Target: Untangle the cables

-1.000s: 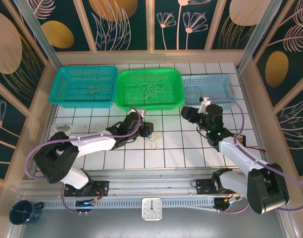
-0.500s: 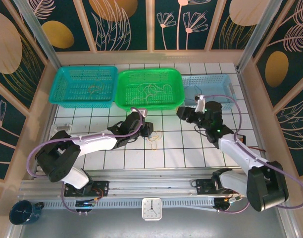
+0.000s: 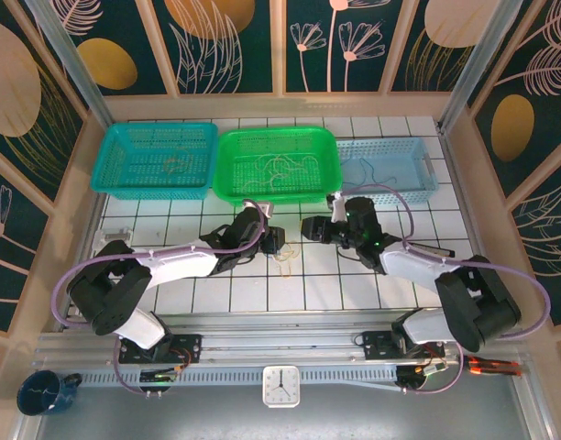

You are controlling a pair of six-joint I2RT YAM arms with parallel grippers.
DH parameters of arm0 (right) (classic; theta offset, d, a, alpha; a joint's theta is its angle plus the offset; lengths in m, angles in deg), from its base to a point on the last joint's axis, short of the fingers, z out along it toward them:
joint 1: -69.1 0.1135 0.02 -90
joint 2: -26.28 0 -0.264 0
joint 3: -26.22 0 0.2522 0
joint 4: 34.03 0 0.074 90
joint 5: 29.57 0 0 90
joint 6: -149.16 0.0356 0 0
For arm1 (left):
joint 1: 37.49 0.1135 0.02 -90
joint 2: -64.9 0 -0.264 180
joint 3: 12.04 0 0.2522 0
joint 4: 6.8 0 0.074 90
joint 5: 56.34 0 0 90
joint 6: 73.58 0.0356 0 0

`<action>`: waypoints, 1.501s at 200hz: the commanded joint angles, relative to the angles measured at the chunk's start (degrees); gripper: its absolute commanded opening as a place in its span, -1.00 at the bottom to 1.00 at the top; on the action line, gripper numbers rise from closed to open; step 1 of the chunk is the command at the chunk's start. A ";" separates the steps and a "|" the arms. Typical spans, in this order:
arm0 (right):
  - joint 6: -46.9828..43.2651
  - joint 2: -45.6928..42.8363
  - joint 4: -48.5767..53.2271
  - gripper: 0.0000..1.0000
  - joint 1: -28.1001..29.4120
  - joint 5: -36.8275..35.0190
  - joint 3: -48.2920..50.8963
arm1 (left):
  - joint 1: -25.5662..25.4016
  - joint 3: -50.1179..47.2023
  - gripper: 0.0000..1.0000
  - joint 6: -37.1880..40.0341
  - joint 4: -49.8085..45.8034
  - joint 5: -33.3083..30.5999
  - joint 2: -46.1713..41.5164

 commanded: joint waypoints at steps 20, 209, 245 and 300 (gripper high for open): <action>1.26 3.54 -5.66 0.00 1.68 -1.64 1.55 | -0.70 -0.10 -0.34 -0.43 -0.50 0.40 1.11; 2.40 9.13 -10.90 0.00 7.31 0.02 0.83 | -0.76 0.09 -1.00 -1.53 -1.35 1.61 -3.73; 3.72 14.00 -13.51 0.00 10.81 -0.14 -1.78 | -0.74 -0.10 -1.00 -2.86 -1.62 2.93 -6.86; 6.72 22.70 -16.83 -0.08 12.07 -3.87 -2.98 | -0.80 0.58 -1.00 -4.84 -2.28 4.14 -14.30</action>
